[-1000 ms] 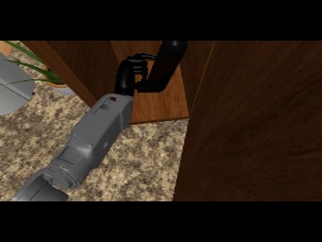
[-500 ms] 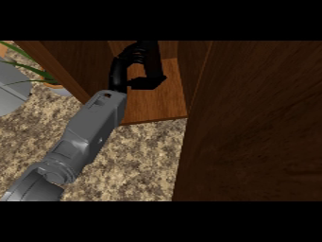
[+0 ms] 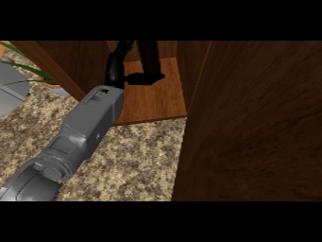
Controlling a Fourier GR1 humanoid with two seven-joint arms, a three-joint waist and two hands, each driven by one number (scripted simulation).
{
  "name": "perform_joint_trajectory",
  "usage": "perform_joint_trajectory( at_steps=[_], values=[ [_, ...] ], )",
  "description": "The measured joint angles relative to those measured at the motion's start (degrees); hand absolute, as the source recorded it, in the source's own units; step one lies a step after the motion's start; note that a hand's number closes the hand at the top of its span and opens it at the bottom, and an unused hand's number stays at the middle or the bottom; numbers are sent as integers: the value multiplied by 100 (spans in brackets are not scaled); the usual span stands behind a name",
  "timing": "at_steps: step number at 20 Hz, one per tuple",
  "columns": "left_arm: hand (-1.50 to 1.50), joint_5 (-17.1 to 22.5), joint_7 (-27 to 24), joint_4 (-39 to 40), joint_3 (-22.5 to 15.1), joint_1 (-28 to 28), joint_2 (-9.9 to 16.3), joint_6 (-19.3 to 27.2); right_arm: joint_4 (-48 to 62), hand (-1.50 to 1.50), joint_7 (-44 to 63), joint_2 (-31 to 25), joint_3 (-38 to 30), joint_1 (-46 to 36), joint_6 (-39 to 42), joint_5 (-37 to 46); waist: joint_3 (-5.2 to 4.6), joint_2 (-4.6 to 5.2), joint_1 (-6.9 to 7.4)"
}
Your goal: Pick up the wine, place it into the cabinet and close the cabinet
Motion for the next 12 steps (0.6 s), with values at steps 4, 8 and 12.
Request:
perform_joint_trajectory(
  at_steps=[4, 8, 12],
  values=[
    [150, 114, -30, -108, 134, -134, 76, -430, -6, -150, -39, -26, 4, 47, 27, -10, -1, -18, -5],
    [150, 272, -263, -260, 314, -154, -23, -814, -17, -150, -30, -61, -20, 75, 28, -15, -2, -43, 47],
    [150, 398, -279, -379, 452, -290, -44, -1336, -35, -150, -12, -127, -100, 129, 38, -26, 2, -78, 110]
  ],
)
